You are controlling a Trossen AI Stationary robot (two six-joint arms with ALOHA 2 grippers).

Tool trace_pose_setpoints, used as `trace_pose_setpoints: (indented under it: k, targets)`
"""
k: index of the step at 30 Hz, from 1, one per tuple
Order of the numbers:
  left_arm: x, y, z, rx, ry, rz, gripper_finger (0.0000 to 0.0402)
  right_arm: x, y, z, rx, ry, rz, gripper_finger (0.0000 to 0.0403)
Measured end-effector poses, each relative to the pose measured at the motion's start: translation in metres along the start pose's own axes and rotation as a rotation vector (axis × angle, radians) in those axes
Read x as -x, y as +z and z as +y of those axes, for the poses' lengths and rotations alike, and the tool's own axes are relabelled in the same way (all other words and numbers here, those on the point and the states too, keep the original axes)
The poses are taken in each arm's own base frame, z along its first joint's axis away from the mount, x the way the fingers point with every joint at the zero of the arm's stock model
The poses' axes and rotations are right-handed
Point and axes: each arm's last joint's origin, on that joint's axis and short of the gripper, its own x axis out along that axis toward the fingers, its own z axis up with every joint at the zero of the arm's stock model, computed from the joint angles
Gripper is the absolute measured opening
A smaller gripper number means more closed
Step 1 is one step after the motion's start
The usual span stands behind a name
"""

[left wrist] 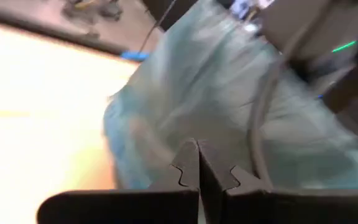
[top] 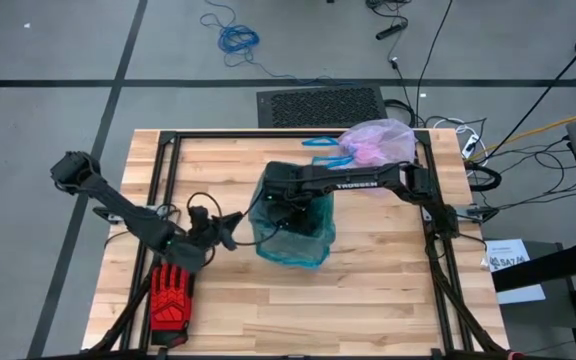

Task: Place trash/remove bag and relplace
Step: Insert the blue trash bag into the trash bin

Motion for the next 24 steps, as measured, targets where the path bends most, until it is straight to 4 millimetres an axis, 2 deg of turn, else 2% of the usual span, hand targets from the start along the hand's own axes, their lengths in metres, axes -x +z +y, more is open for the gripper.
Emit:
trace_pose_setpoints:
  k: [4, 15, 19, 24]
  targets:
    - [-0.012, -0.015, 0.008, 0.029, 0.048, 0.016, 0.0, -0.001, 0.004, 0.002, -0.007, 0.002, -0.029, 0.0]
    - [-0.031, -0.053, 0.014, 0.072, 0.044, 0.029, 0.0, 0.0, 0.008, 0.002, -0.017, 0.019, -0.078, 0.0]
    - [-0.024, -0.052, 0.01, 0.083, 0.016, 0.038, 0.0, 0.0, 0.008, 0.002, -0.02, 0.019, -0.078, 0.0]
    - [-0.009, -0.031, 0.003, 0.056, 0.005, -0.06, 0.0, 0.0, 0.008, 0.002, -0.034, 0.02, -0.078, 0.0]
